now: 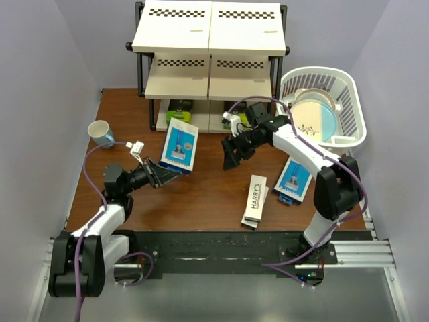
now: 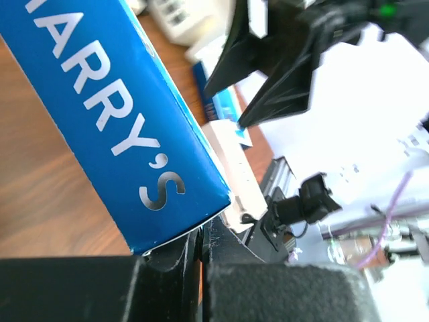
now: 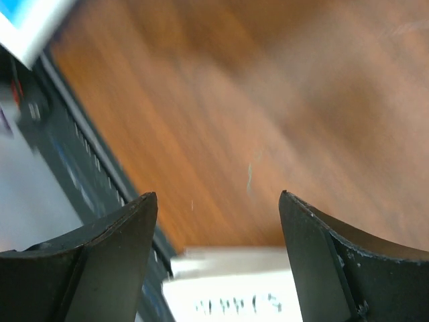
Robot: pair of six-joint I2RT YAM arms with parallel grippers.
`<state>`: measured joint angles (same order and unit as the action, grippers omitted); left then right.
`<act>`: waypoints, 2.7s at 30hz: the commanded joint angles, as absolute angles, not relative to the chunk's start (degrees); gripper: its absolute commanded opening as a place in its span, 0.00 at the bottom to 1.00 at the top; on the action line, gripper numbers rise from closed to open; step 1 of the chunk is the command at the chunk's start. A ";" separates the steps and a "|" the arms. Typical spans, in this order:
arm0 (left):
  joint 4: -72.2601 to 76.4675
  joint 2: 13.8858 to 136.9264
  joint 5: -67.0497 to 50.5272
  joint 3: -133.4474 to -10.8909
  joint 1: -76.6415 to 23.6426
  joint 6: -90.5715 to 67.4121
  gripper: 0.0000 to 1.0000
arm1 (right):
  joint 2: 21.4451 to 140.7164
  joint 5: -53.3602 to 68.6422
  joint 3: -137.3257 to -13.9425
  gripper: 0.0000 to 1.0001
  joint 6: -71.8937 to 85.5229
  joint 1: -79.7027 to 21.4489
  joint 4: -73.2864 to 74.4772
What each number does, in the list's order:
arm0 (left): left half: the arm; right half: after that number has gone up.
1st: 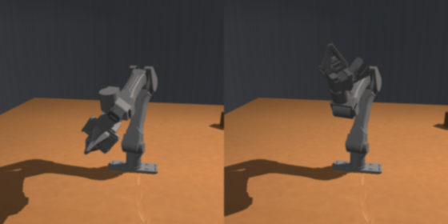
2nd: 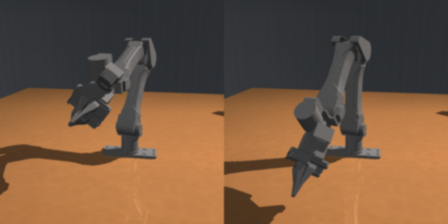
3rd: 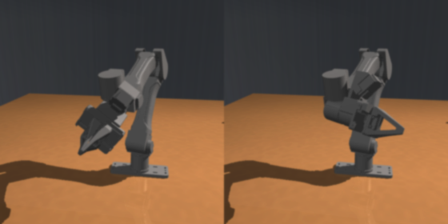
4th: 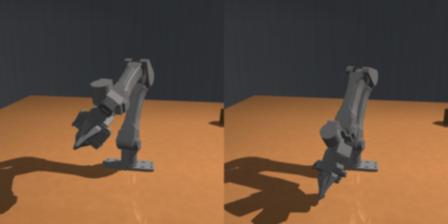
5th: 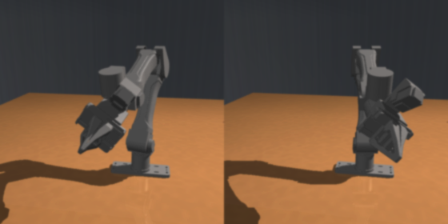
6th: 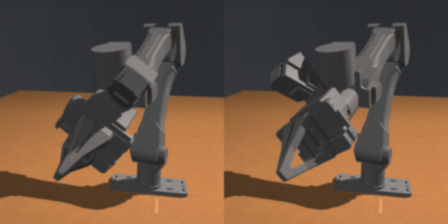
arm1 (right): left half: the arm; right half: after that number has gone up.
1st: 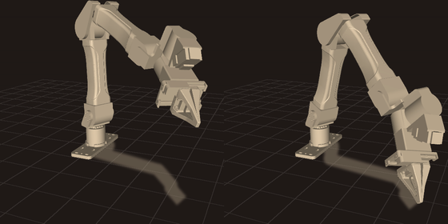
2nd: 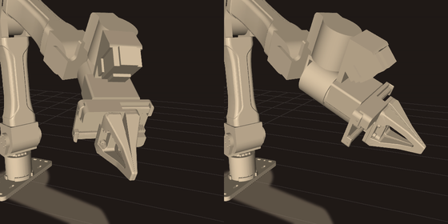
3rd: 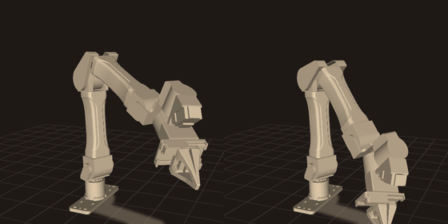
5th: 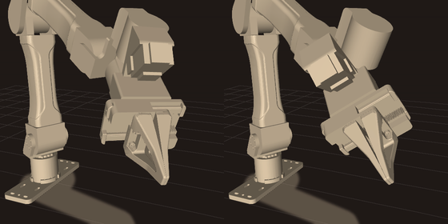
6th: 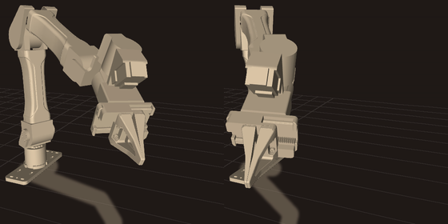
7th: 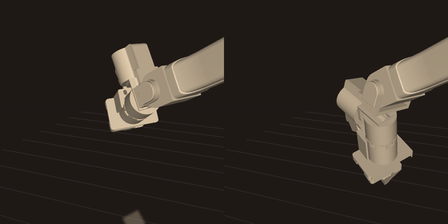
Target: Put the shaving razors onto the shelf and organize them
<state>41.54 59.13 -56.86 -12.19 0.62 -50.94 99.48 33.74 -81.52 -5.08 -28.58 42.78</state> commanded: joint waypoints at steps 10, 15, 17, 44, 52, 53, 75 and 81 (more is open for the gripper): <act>55.46 55.72 -64.60 -28.36 0.44 -58.44 0.00 | 92.20 31.73 -76.73 0.77 -13.27 -29.62 49.83; 56.17 64.57 -60.04 -36.99 0.44 -62.30 0.00 | 91.06 31.55 -75.94 0.78 -13.89 -29.62 50.19; 58.17 70.62 -58.80 -40.94 0.53 -65.11 0.00 | 90.79 31.47 -75.41 0.78 -13.54 -29.53 49.75; 46.50 108.54 -54.05 -74.53 2.99 -76.46 0.00 | 84.81 30.41 -69.43 0.78 -12.04 -26.99 47.37; 37.80 113.20 -51.95 -78.92 3.69 -76.73 0.00 | 87.01 31.20 -69.34 0.78 -11.08 -26.11 46.85; 37.62 113.81 -52.03 -79.36 3.60 -76.55 0.00 | 87.27 31.38 -69.52 0.78 -10.99 -26.10 46.85; 41.30 110.66 -53.96 -75.33 1.58 -80.24 0.00 | 93.43 31.90 -73.74 0.78 -9.93 -25.49 45.00; 40.78 109.25 -54.84 -74.97 1.41 -80.24 0.00 | 94.75 32.34 -74.71 0.78 -9.49 -25.49 44.47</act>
